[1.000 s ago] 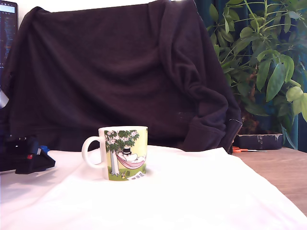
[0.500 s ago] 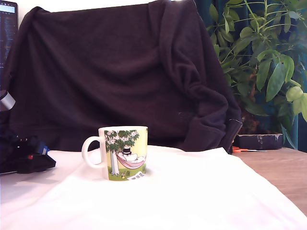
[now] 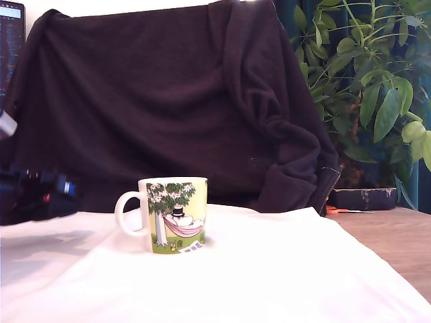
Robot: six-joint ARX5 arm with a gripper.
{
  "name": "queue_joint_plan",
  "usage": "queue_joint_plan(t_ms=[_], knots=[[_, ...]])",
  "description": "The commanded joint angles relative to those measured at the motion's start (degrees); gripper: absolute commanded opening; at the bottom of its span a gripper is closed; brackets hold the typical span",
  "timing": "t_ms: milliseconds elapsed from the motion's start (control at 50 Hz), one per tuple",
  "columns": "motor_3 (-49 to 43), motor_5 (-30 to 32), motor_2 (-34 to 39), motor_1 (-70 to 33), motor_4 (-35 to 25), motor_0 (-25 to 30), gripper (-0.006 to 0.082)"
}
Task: Pick the blue coffee capsule and place it inside the green coffee cup
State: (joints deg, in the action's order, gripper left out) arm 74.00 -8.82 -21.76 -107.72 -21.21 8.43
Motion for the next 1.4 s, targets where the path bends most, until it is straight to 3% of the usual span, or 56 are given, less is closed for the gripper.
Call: queue_joint_plan(t_ms=[0,240,720,980,1100,1380], knots=[[1.97,-2.71,-0.57,0.98,-1.49,1.01,0.0091],[3.21,-10.80,-2.67,3.41,-4.35,6.29,0.0091],[1.97,-12.44,-4.94,6.27,-6.91,17.29,0.0091],[-9.68,-5.53,-4.96,11.54,-6.93,18.71,0.0092],[-16.37,1.55,-4.96,13.94,-6.67,19.76,0.0094],[-25.64,11.76,-5.46,15.61,0.61,23.50,0.0094]])
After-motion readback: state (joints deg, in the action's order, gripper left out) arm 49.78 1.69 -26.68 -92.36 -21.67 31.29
